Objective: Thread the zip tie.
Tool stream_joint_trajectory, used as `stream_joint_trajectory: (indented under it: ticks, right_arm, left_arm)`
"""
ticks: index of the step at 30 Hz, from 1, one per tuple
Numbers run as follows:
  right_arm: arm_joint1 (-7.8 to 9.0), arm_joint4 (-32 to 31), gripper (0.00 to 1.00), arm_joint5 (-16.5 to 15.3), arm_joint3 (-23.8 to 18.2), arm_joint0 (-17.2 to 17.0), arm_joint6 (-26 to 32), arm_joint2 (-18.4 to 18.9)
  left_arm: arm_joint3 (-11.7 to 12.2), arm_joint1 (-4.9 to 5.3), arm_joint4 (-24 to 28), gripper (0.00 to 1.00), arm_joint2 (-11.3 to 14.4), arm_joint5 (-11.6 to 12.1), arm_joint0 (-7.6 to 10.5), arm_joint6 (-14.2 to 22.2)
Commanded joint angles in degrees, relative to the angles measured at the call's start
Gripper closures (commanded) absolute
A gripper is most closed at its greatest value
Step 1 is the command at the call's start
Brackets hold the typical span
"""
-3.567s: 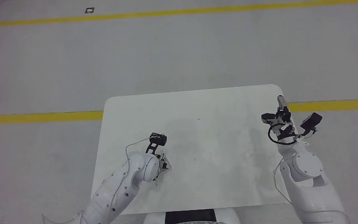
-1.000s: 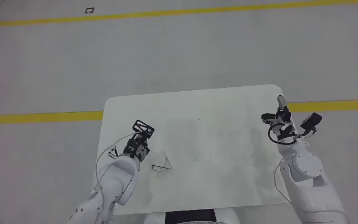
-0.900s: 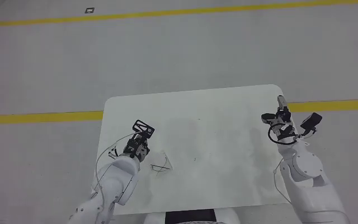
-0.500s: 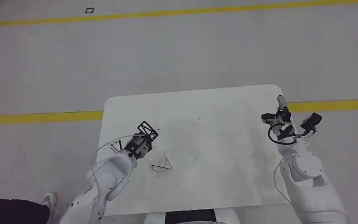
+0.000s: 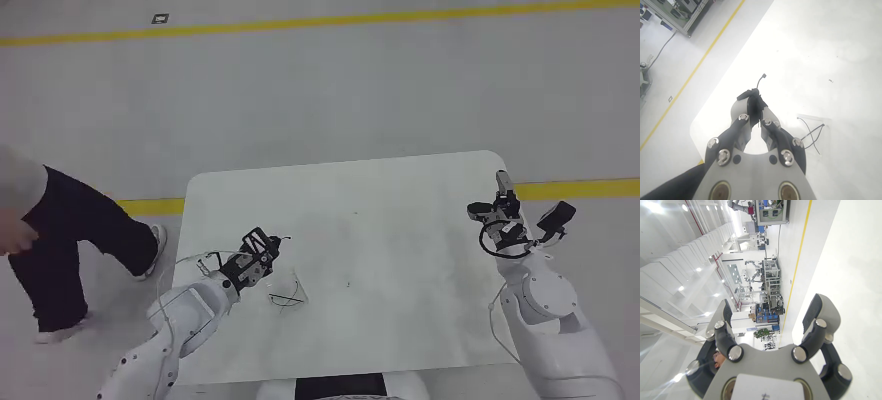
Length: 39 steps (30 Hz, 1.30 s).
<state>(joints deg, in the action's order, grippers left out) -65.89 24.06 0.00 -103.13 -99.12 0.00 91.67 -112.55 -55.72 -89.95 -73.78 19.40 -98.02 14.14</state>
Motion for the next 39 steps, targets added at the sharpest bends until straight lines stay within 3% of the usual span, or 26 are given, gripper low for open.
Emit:
stream_joint_trajectory:
  ticks: [1, 3, 7, 12, 19, 22, 39]
  right_arm:
    - [0.0, 0.0, 0.0, 0.0, 0.0, 0.0, 0.0, 0.0]
    - [-0.01, -0.19, 0.0, 0.52, 0.09, 0.12, 1.43, -0.5]
    - [0.16, -2.54, 0.0, 5.07, 1.29, 2.85, 8.48, -3.02]
    - [-0.13, -7.44, 0.0, 8.93, 2.69, 8.88, 14.45, -9.95]
    - [-1.39, -11.63, 0.0, 13.84, 6.64, 16.69, 17.39, -20.42]
    - [-1.8, -11.69, 0.0, 15.62, 7.33, 18.05, 17.83, -22.84]
    - [-1.8, -11.69, 0.0, 15.62, 7.33, 18.05, 17.83, -22.84]
  left_arm:
    - [0.35, 0.35, 0.0, 1.0, 0.02, -0.69, 0.89, 1.4]
    - [0.8, 1.01, 0.0, 1.0, 0.61, -0.09, 1.74, 0.51]
    - [1.73, 2.73, 0.0, 1.0, 0.98, 0.08, 2.39, -3.07]
    - [2.22, 5.66, 0.0, 1.0, 1.82, 0.08, 2.74, -6.45]
    - [2.36, 8.62, 0.0, 1.0, 3.44, -2.7, 3.44, -8.98]
    - [3.07, 9.45, 0.0, 1.0, 4.55, -3.62, 4.34, -10.62]
    - [3.19, 9.6, 0.0, 1.0, 4.69, -3.69, 4.5, -10.79]
